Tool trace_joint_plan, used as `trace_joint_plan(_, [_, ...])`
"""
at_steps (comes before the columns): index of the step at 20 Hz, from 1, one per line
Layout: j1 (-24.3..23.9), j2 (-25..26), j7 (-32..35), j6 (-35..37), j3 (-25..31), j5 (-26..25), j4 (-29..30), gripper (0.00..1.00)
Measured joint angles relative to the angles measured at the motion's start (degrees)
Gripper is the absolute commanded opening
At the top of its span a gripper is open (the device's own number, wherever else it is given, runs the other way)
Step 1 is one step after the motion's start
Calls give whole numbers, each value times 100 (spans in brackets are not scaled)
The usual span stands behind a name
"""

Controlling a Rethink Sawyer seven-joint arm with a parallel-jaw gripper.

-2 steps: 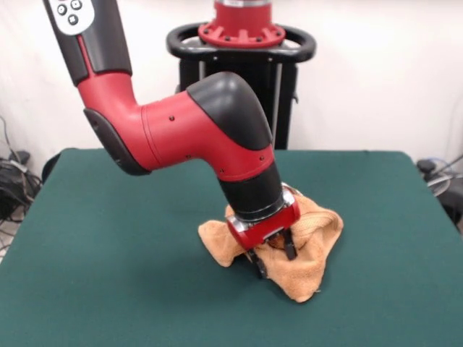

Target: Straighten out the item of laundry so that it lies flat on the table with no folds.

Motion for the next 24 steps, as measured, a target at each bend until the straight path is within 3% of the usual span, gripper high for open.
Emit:
trace_joint_plan(1, [4,1,0,0,0,0,-11,0])
trace_joint_plan(15, [125,-20,-1,-2,-8,-13,-63,0])
trace_joint_plan(24, [355,-200,-1,-2,-67,-361,-63,0])
